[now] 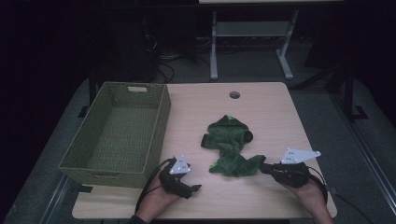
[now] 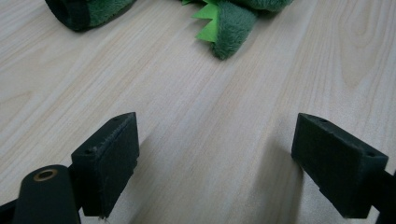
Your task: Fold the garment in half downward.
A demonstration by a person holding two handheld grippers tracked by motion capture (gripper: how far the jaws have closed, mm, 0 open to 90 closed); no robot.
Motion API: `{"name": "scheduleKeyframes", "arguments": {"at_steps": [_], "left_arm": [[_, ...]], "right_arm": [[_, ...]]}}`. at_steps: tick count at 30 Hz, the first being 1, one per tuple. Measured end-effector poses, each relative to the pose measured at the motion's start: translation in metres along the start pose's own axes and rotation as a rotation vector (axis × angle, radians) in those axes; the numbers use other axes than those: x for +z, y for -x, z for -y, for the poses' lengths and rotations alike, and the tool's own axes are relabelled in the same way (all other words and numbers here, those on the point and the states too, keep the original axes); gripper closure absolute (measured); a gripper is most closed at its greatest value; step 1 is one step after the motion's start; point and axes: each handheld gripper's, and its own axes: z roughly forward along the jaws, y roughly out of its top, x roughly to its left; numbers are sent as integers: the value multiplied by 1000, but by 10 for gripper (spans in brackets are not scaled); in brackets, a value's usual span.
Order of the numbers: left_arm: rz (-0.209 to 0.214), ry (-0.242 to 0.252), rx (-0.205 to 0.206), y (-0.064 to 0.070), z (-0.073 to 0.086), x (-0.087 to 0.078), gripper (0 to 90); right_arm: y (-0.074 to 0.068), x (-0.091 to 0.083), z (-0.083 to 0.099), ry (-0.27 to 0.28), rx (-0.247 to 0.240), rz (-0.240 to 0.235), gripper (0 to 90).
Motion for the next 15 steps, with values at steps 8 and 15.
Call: {"name": "scheduleKeyframes", "arguments": {"at_steps": [8,15], "left_arm": [[0,1,0,0,0,0,144],[0,2,-2,0,0,0,144]], "right_arm": [[-6,7,-16,22,-52,-32,851],[-10,23,-32,25,-85,-69,845]]}}
